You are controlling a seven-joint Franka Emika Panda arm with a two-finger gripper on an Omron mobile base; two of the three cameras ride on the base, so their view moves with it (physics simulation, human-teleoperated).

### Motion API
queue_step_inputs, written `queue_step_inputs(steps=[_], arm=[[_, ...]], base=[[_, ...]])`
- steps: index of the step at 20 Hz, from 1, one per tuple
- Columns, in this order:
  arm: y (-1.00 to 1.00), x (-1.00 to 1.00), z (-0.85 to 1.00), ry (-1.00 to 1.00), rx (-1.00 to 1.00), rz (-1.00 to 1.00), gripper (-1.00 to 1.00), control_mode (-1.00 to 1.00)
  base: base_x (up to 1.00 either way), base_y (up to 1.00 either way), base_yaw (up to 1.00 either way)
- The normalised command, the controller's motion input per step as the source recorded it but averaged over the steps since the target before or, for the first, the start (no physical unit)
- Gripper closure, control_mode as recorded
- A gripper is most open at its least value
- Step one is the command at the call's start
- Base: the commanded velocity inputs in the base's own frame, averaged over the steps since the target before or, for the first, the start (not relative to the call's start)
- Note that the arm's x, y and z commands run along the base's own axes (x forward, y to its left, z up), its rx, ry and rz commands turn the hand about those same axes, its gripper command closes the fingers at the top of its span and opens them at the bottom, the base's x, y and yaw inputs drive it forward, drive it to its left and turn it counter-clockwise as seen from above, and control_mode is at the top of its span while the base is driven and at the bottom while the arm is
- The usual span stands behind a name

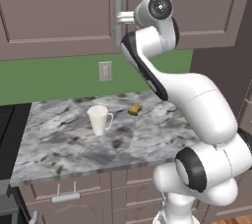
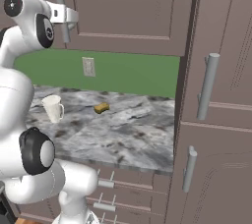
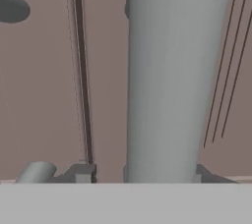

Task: Pick the pan from the cabinet and place it on the stove. Then turn on the stove burner for the pan.

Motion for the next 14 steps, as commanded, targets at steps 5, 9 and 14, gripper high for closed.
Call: queue_step_inputs(steps=[5, 9, 14], arm=[[0.0, 0.06, 0.0, 0.0, 0.0, 0.0, 1.0, -1.0], [-0.04, 0.13, 0.0, 0.0, 0.0, 0.01, 1.0, -1.0], [0.0, 0.09, -0.01, 0.0, 0.0, 0.02, 1.0, -1.0]], base=[[0.0, 0.0, 0.0], [0.0, 0.0, 0.0], [0.0, 0.0, 0.0]])
